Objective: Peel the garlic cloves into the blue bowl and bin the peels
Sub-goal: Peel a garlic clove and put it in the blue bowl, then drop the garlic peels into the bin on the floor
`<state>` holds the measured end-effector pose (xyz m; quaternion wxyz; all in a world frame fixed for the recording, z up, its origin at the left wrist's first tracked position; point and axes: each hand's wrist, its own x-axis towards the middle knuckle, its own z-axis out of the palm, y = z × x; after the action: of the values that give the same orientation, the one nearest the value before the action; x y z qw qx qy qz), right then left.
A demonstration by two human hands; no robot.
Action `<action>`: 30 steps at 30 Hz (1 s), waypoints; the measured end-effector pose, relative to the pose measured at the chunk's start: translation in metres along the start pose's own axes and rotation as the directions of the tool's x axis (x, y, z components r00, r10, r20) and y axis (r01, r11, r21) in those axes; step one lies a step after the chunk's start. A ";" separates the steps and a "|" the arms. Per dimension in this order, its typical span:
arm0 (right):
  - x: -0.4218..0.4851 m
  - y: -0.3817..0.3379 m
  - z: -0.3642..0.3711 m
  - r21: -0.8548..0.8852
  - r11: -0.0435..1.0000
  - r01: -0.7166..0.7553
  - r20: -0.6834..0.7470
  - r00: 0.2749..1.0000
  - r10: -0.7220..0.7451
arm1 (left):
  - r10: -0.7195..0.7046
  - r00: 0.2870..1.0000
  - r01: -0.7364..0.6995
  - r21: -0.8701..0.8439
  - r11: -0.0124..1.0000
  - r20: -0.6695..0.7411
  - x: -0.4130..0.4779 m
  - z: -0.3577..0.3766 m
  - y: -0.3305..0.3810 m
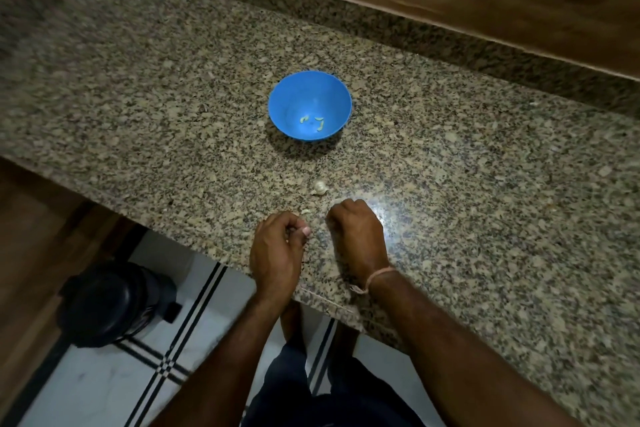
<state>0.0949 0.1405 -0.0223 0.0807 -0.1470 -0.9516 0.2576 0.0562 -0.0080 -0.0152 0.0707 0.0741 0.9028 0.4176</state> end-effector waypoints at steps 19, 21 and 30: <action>0.002 -0.169 0.053 0.652 0.312 -0.691 0.698 0.708 0.111 | -0.343 0.898 0.273 -0.263 0.925 -0.276 -0.022 -0.131 -0.076; -0.002 -0.208 0.082 0.639 0.340 -0.690 0.719 0.693 0.055 | -0.401 0.862 0.301 -0.321 0.898 -0.311 -0.029 -0.164 -0.110; -0.059 -0.396 0.235 0.546 0.487 -0.681 0.798 0.600 -0.055 | -0.582 0.674 0.412 -0.422 0.807 -0.454 -0.096 -0.313 -0.290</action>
<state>0.0028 -0.3143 -0.0245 -0.3011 -0.1674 -0.6108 0.7130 0.0693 -0.4446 -0.0301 -0.0771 -0.3148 0.7970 0.5096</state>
